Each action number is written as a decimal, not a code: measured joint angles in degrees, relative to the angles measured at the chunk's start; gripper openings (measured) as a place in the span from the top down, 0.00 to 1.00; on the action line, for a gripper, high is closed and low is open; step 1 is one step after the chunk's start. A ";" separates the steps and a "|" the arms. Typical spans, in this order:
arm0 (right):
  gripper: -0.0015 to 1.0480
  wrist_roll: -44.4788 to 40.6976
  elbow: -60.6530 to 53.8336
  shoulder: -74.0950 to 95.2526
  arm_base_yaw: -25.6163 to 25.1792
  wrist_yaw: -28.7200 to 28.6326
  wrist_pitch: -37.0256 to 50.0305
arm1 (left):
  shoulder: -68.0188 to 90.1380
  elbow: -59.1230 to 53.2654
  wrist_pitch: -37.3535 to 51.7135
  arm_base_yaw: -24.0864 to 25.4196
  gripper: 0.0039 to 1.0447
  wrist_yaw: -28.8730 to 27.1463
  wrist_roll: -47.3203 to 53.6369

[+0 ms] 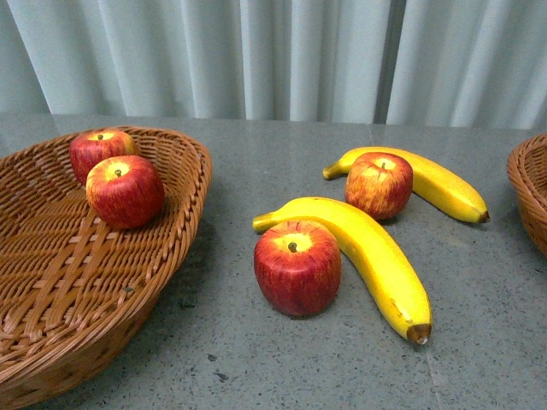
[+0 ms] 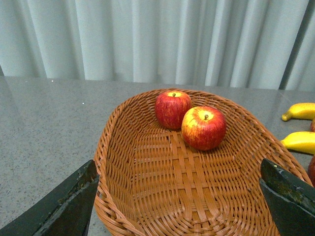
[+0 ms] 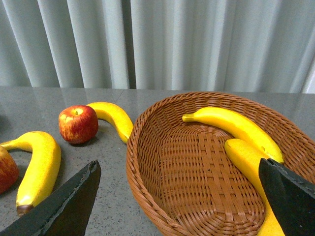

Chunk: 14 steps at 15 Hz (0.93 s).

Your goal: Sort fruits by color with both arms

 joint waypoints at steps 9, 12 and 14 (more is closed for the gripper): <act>0.06 0.02 0.00 0.00 0.00 0.00 0.00 | 0.00 0.00 0.00 0.00 0.06 0.00 0.00; 0.06 0.00 0.00 0.00 0.00 0.00 0.00 | 0.00 0.00 0.00 0.00 0.06 0.00 0.00; 0.06 0.02 0.00 0.00 0.00 0.00 0.00 | 0.00 0.00 0.00 0.00 0.06 0.00 0.00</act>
